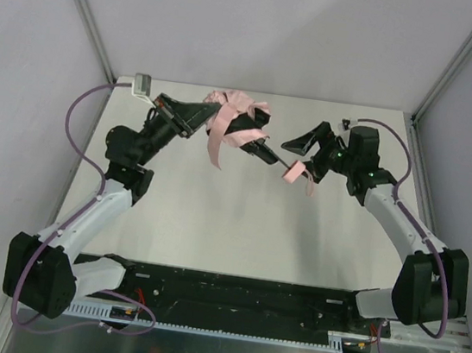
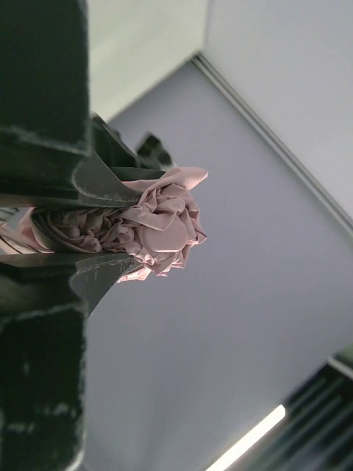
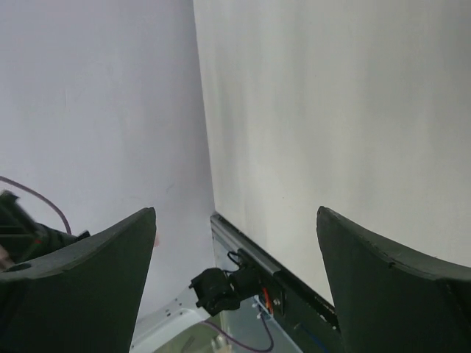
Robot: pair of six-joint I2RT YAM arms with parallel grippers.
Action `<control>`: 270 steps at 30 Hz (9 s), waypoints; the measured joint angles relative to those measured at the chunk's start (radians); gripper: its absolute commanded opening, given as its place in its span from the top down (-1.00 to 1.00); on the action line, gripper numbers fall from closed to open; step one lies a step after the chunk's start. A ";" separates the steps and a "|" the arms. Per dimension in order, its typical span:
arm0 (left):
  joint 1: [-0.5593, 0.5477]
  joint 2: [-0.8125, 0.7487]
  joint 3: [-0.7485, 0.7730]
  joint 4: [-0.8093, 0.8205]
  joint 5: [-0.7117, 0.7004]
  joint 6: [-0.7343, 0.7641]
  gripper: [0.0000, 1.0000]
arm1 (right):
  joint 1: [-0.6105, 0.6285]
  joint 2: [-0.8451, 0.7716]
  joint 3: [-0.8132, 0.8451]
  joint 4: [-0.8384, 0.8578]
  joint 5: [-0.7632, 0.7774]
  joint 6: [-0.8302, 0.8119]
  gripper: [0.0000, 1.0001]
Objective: Put away the umbrella
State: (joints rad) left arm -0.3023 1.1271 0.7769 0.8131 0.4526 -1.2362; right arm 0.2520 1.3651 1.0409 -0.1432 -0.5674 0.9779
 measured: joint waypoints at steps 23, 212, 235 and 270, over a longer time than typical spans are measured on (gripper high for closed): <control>0.002 0.049 0.084 0.271 0.030 -0.195 1.00 | 0.563 0.022 -0.285 0.930 0.323 0.961 -0.64; -0.097 -0.062 0.281 -0.998 -0.151 0.710 1.00 | 0.266 -0.397 0.088 -0.098 0.414 -0.763 -0.84; -0.385 0.454 0.471 -1.225 -0.495 1.154 1.00 | 0.029 -0.329 -0.119 -0.125 0.005 -0.529 -0.82; -0.327 0.017 0.291 -1.129 0.582 1.159 0.58 | 0.448 -0.190 -0.185 0.256 -0.480 -0.674 0.87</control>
State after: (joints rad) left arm -0.6289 1.1439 1.0679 -0.3161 1.0348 -0.0772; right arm 0.6998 1.1748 0.8558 0.1123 -1.0477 0.3042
